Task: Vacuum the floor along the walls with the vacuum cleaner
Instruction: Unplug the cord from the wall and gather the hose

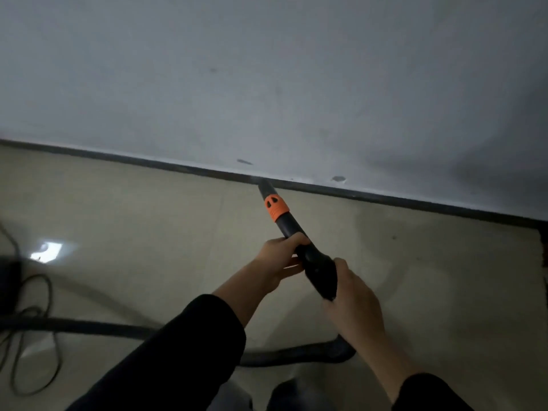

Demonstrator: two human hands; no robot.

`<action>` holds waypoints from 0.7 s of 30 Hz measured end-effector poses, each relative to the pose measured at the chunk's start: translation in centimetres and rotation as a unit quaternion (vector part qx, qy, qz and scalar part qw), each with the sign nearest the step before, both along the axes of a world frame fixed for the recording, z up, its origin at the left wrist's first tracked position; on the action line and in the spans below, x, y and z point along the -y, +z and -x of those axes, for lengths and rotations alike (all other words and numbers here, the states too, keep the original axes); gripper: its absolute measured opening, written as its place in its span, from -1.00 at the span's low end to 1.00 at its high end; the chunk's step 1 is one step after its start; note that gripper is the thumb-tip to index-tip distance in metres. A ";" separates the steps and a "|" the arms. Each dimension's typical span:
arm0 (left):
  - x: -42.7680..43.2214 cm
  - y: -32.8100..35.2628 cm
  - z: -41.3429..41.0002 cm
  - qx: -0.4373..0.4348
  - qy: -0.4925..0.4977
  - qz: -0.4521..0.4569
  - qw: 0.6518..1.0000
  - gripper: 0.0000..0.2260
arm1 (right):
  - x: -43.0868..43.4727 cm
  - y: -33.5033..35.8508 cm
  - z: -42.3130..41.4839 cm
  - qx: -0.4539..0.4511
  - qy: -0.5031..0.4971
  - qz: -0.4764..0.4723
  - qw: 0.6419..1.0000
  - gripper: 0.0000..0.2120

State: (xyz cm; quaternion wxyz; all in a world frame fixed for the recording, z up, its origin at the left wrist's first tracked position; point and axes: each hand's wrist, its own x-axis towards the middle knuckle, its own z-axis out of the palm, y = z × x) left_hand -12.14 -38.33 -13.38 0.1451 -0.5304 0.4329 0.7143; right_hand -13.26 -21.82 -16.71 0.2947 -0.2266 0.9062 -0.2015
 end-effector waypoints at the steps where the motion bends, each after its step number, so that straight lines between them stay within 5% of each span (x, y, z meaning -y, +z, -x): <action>1: 1.4 1.6 -1.4 -0.010 0.016 0.004 1.000 -0.79 | 1.3 1.4 -0.5 0.001 0.016 0.010 1.000 -0.42; 8: 10.6 10.6 -13.1 -0.061 0.155 0.028 0.986 -0.77 | 11.9 10.4 -5.3 0.069 0.110 0.054 0.990 -0.18; 15: 20.3 16.3 -25.5 -0.108 0.284 0.046 0.952 -0.82 | 25.0 16.2 -13.9 0.036 0.226 0.062 0.971 -0.46; 21: 30.7 19.4 -38.5 -0.155 0.365 0.053 0.916 -0.64 | 38.0 20.8 -24.6 -0.004 0.320 0.063 0.945 -0.51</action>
